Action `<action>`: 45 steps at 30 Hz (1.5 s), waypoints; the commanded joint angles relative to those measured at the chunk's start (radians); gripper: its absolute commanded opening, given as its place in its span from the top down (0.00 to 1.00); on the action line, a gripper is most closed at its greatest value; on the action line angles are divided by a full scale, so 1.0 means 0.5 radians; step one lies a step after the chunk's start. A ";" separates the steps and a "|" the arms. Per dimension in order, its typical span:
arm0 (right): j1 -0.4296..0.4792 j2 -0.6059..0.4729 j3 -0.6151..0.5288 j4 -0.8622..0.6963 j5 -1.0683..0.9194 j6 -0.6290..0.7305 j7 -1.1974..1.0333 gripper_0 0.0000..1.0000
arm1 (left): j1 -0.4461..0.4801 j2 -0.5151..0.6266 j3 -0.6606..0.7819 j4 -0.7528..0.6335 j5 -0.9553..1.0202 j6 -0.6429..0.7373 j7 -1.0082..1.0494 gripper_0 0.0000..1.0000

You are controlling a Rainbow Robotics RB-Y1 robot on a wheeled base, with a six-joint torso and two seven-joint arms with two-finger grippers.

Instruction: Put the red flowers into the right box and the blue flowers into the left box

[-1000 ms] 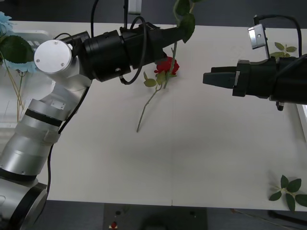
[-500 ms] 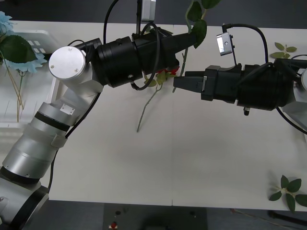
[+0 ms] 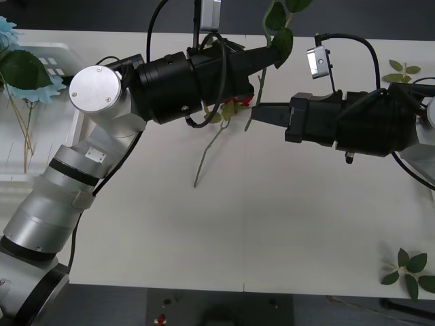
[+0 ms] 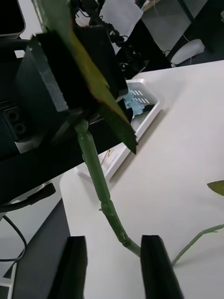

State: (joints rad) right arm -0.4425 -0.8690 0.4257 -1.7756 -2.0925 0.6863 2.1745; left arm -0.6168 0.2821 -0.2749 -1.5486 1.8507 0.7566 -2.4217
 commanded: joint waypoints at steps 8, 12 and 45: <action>-0.029 0.087 -0.029 -0.038 -0.003 -0.106 0.038 1.00 | -0.027 -0.009 0.010 -0.041 0.038 -0.010 -0.068 1.00; -0.029 0.097 -0.029 -0.038 0.000 -0.133 0.035 1.00 | -0.024 -0.009 0.010 -0.041 0.045 -0.010 -0.068 1.00; -0.020 -0.014 -0.029 0.005 -0.037 -0.222 0.078 0.30 | -0.009 -0.009 -0.101 -0.041 0.262 -0.096 -0.108 1.00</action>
State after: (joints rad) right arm -0.4420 -0.8556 0.4258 -1.7653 -2.1057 0.5806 2.1747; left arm -0.6168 0.2821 -0.3239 -1.5483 1.9724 0.7076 -2.4218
